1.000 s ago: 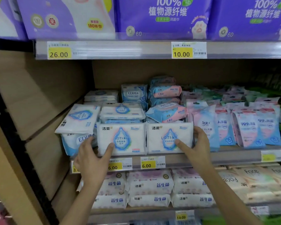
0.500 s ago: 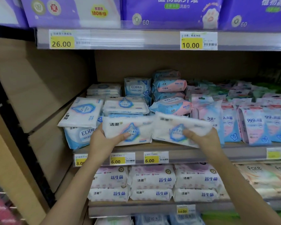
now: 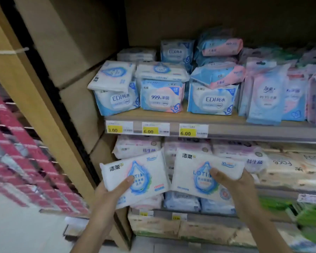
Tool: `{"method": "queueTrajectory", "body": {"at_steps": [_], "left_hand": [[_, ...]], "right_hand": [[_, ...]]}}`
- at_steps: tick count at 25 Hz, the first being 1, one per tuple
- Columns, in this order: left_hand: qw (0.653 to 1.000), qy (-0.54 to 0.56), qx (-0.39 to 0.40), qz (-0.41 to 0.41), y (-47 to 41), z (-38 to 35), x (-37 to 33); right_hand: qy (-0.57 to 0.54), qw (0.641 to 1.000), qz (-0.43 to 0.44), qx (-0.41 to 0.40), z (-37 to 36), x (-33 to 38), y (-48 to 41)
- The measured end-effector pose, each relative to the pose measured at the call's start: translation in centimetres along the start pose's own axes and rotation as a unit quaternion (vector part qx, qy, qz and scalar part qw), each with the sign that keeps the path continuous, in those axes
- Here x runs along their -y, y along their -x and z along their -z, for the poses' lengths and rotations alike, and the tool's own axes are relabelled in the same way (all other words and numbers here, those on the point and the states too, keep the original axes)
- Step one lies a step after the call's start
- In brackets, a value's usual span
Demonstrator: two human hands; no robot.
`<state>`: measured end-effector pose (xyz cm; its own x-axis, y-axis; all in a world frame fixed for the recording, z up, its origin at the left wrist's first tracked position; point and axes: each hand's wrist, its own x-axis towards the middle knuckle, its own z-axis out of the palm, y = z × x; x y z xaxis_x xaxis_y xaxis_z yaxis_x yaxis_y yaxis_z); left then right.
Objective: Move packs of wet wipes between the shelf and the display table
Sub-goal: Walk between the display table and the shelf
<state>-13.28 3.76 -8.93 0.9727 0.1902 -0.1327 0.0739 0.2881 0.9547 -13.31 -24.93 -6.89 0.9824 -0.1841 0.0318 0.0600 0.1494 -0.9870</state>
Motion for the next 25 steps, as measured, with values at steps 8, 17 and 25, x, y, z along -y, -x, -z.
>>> {"method": "queueTrajectory", "body": {"at_steps": [8, 17, 25], "left_hand": [[0.975, 0.020, -0.219, 0.011, 12.0, 5.8, 6.2], [0.806, 0.124, -0.578, -0.019, 35.6, 7.9, 11.6], [0.598, 0.226, -0.762, -0.100, 57.0, 9.0, 15.1]], "right_hand": [[0.045, 0.970, -0.156, 0.179, -2.7, -5.9, 2.5], [0.143, 0.821, -0.176, 0.524, -15.5, -8.9, 14.2], [0.145, 0.605, -0.155, 0.767, -25.4, -9.1, 39.5]]}}
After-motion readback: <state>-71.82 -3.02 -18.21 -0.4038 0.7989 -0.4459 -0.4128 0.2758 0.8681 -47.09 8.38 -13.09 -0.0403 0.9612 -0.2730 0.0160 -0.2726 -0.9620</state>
